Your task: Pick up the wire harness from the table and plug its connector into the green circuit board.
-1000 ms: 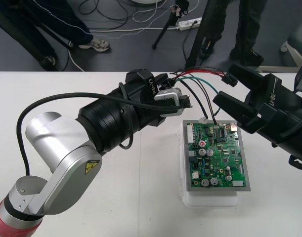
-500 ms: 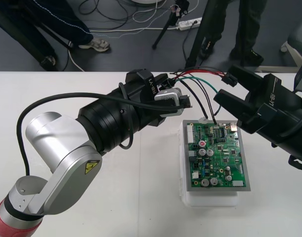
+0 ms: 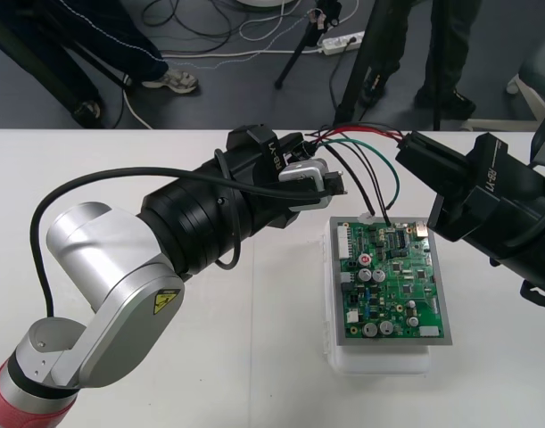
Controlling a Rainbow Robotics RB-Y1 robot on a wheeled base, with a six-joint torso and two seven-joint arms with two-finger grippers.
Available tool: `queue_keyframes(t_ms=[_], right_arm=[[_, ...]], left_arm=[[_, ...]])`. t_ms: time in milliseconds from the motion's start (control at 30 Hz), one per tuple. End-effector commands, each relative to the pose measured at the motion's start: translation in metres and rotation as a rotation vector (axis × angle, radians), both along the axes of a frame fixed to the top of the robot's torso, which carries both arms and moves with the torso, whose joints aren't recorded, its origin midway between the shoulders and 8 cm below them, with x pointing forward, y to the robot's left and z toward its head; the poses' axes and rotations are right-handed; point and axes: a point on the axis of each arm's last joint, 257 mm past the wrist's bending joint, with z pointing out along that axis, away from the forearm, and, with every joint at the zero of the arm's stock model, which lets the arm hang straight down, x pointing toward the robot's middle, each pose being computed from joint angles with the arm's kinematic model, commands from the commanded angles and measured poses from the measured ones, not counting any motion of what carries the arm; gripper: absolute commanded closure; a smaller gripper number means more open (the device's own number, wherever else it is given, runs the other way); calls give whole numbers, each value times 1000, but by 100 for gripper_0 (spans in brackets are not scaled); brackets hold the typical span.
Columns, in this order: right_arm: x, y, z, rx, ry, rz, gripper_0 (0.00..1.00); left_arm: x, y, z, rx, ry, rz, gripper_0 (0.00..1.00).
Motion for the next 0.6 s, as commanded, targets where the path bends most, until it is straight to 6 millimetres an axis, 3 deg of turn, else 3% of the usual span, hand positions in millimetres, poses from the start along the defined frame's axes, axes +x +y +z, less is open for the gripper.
queue_keyframes(t_ms=[33, 233, 267, 300, 333, 367, 600], right_arm=[[-8, 13, 16, 38, 2, 45, 100], [-8, 13, 16, 40, 3, 45, 100], [-8, 13, 16, 40, 3, 45, 100], [-9, 14, 16, 38, 4, 47, 100], [-8, 14, 17, 40, 2, 46, 100], [-9, 14, 16, 38, 4, 47, 100], [-8, 13, 16, 38, 3, 45, 100]], left_arm=[[1, 1, 32, -54, -91, 11, 100], [1, 1, 32, -61, -85, 11, 100], [1, 3, 31, -62, -82, 13, 78], [1, 2, 31, -66, -79, 11, 50], [1, 2, 31, -69, -77, 11, 8], [1, 1, 31, -70, -75, 10, 0], [1, 2, 32, -79, -69, 11, 0]])
